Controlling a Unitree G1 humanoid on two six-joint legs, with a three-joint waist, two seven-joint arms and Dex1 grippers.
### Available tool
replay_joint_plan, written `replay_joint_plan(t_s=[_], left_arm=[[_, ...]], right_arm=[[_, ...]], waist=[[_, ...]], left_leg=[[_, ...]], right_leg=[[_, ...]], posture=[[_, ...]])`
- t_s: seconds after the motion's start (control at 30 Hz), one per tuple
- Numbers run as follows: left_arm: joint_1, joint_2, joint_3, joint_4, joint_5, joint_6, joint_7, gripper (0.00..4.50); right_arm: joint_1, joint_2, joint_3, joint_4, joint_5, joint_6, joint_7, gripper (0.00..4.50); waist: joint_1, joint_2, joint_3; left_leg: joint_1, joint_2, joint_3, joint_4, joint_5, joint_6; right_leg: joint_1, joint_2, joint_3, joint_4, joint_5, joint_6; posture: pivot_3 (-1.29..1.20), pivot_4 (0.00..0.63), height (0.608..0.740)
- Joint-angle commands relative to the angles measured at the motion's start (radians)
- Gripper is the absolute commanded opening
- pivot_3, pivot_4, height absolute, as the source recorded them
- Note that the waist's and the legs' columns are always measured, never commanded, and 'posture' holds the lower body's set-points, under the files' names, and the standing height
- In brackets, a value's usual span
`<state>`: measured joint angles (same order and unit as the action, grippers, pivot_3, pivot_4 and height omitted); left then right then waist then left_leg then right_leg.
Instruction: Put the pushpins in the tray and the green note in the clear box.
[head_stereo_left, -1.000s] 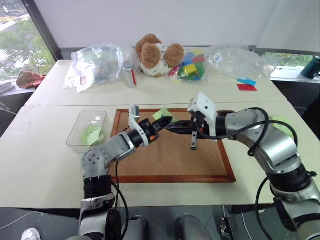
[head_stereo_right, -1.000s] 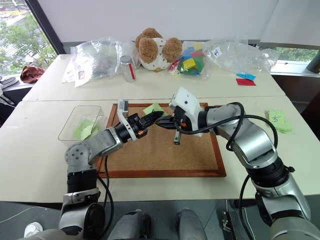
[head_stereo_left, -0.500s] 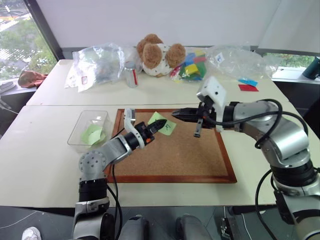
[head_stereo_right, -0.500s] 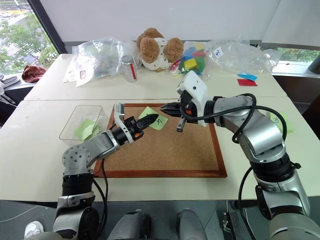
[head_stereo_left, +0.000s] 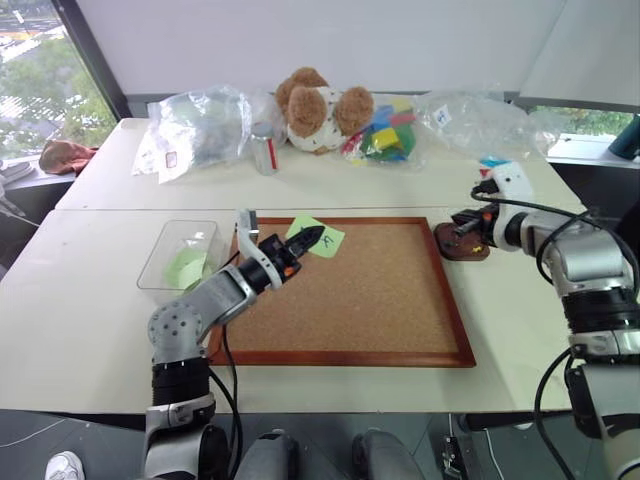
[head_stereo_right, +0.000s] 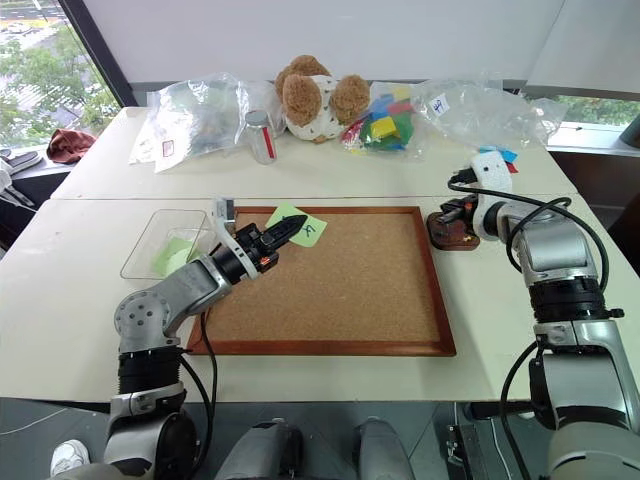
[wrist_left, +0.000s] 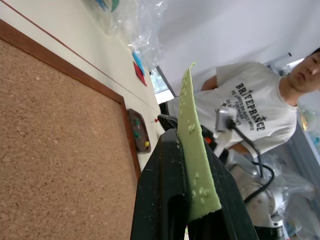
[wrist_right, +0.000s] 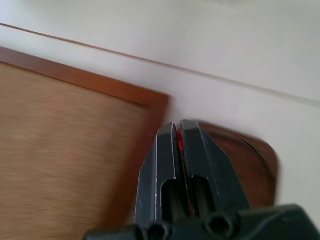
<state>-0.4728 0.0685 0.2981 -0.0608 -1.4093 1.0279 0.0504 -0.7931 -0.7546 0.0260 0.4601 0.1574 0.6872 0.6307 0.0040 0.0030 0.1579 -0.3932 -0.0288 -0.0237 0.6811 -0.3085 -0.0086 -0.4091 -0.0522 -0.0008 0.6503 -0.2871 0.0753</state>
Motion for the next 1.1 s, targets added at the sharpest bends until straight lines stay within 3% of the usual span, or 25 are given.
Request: replay_joint_plan(t_s=[0.03,0.3,0.4,0.63,0.8,1.1], left_arm=[[0.004,0.005,-0.001,-0.042,-0.034,-0.02,0.002,0.04],[0.022,0.012,-0.018,-0.066,-0.046,-0.031,0.015,0.04],[0.027,0.019,-0.024,-0.071,-0.048,-0.029,0.014,0.0],[0.031,0.031,-0.028,-0.069,-0.046,-0.033,0.007,0.0],[0.029,0.039,-0.036,-0.072,-0.046,-0.04,0.007,0.0],[0.027,0.132,-0.047,-0.218,0.012,-0.077,0.013,0.0]], right_arm=[[-0.056,0.007,-0.006,0.092,-0.044,-0.064,-0.016,0.0],[-0.068,0.025,0.001,0.207,-0.086,-0.103,0.002,0.0],[-0.065,0.029,-0.007,0.201,-0.085,-0.102,0.008,0.91],[-0.065,0.019,-0.032,0.127,-0.064,-0.057,0.02,4.49],[-0.052,-0.007,-0.063,0.026,-0.037,-0.011,0.047,4.49],[0.052,-0.075,-0.066,-0.416,0.139,0.076,0.293,4.49]], waist=[[0.001,0.0,0.0],[0.003,0.0,0.0],[0.003,0.0,0.0],[0.004,0.0,0.0],[0.006,0.0,0.0],[0.005,0.0,0.0]], left_leg=[[0.0,0.0,0.0,0.0,0.0,0.0],[0.0,0.0,0.0,0.0,0.0,0.0],[0.0,0.0,0.0,0.001,0.0,0.0],[0.0,0.0,0.0,0.001,0.0,0.0],[0.0,0.0,0.0,0.001,0.0,0.0],[0.0,0.0,-0.001,0.0,0.0,0.0]], right_leg=[[0.0,0.0,0.0,0.0,0.0,0.0],[0.0,0.0,0.0,0.0,0.0,0.0],[0.001,0.0,0.0,0.0,0.0,0.0],[0.0,0.0,0.0,0.0,0.0,0.0],[0.0,0.0,0.0,0.0,0.0,0.0],[0.0,0.0,0.0,0.0,0.0,0.0]], posture=[[0.0,0.15,0.74],[0.0,0.15,0.74],[0.0,0.15,0.74],[0.0,0.15,0.74],[0.0,0.15,0.74],[0.0,0.15,0.74]])
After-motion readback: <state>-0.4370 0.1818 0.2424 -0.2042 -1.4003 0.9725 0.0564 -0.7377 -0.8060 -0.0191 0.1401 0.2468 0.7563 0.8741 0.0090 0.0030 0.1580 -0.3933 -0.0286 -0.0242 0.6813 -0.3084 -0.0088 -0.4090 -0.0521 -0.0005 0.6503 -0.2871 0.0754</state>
